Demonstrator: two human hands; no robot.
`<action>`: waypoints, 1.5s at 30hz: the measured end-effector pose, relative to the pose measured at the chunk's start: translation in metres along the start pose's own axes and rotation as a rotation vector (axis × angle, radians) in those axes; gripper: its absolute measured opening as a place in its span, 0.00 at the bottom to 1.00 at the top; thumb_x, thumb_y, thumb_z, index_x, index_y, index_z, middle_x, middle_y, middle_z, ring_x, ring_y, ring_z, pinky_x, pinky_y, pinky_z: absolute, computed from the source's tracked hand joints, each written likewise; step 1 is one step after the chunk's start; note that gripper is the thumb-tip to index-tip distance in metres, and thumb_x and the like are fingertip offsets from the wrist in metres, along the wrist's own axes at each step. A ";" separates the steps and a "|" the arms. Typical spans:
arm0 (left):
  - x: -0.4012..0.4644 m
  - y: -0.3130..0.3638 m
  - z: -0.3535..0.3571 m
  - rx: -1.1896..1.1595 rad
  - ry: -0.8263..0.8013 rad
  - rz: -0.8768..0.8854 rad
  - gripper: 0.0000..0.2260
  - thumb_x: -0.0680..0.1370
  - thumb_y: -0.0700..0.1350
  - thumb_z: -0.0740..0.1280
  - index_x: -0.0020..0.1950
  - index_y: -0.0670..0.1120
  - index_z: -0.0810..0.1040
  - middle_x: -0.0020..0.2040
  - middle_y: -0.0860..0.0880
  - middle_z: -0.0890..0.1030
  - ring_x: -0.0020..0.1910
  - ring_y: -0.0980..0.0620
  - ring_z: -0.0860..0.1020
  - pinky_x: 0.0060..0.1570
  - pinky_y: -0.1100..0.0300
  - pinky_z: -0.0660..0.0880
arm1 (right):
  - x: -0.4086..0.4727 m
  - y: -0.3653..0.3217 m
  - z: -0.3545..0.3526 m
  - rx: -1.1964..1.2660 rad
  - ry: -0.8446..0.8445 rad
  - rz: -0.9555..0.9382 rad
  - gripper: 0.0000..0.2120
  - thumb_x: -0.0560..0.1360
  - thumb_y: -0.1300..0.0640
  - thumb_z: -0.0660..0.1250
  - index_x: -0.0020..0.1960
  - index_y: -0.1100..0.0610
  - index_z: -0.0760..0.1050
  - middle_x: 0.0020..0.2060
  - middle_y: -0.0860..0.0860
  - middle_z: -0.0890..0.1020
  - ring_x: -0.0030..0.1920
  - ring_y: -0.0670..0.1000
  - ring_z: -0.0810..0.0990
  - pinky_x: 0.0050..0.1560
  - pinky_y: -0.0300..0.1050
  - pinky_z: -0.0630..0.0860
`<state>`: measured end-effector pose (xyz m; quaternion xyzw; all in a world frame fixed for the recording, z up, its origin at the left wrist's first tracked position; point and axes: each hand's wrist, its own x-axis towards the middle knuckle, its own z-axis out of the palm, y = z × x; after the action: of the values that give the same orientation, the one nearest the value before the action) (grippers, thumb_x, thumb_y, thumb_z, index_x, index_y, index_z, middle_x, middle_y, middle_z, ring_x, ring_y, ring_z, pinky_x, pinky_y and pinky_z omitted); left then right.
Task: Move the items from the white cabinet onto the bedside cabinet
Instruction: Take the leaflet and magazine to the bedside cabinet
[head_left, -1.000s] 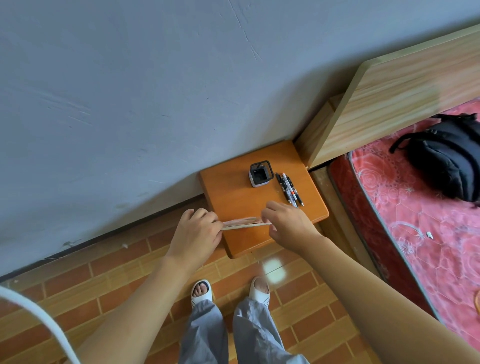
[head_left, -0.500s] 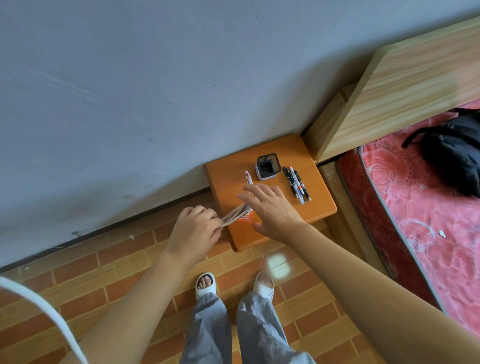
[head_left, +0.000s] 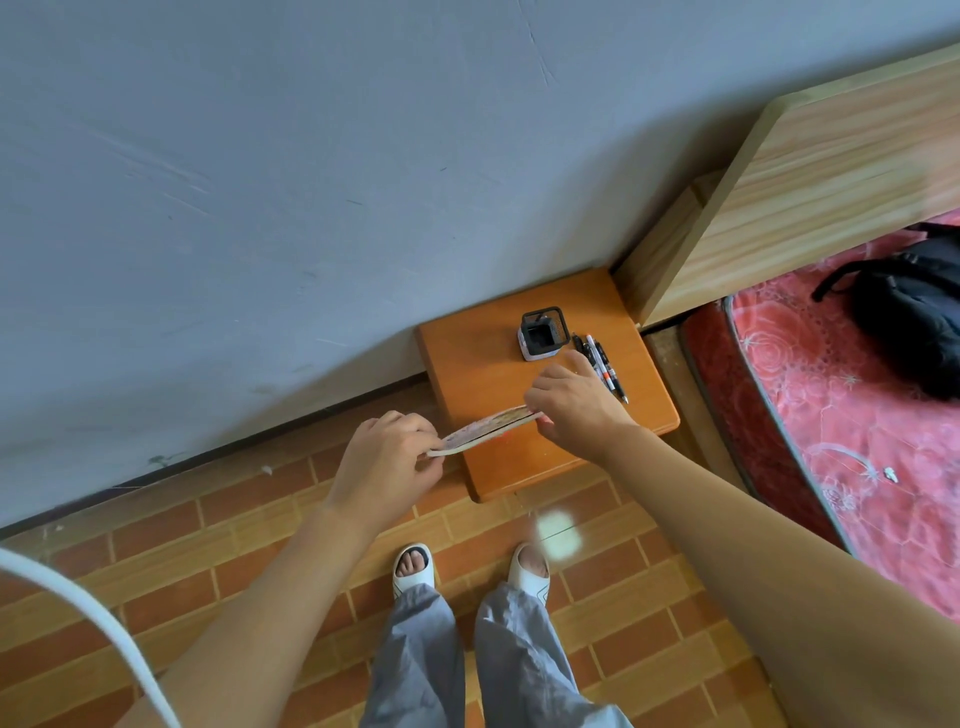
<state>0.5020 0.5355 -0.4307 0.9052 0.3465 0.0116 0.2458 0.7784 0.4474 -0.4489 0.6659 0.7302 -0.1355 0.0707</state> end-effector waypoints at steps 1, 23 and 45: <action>0.000 0.001 -0.001 -0.016 0.000 -0.019 0.03 0.76 0.46 0.73 0.48 0.53 0.85 0.49 0.58 0.83 0.47 0.58 0.75 0.48 0.57 0.75 | -0.002 -0.001 0.001 0.007 0.001 0.001 0.03 0.75 0.53 0.72 0.46 0.48 0.78 0.42 0.44 0.80 0.50 0.50 0.78 0.73 0.57 0.64; 0.027 0.002 0.022 -0.010 0.002 -0.092 0.01 0.79 0.48 0.70 0.49 0.52 0.80 0.43 0.56 0.79 0.40 0.56 0.76 0.42 0.55 0.79 | -0.025 0.023 0.004 0.388 -0.009 0.139 0.11 0.79 0.41 0.68 0.52 0.46 0.84 0.44 0.40 0.82 0.44 0.43 0.78 0.43 0.42 0.75; 0.069 -0.017 0.004 -0.001 0.098 -0.100 0.11 0.81 0.53 0.67 0.46 0.48 0.82 0.41 0.54 0.78 0.37 0.55 0.75 0.33 0.61 0.68 | 0.012 0.025 0.004 0.262 0.175 0.138 0.19 0.84 0.43 0.58 0.43 0.51 0.80 0.36 0.45 0.78 0.36 0.48 0.77 0.29 0.42 0.70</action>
<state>0.5447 0.5886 -0.4519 0.8850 0.4030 0.0437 0.2292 0.8020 0.4593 -0.4588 0.7273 0.6621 -0.1659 -0.0713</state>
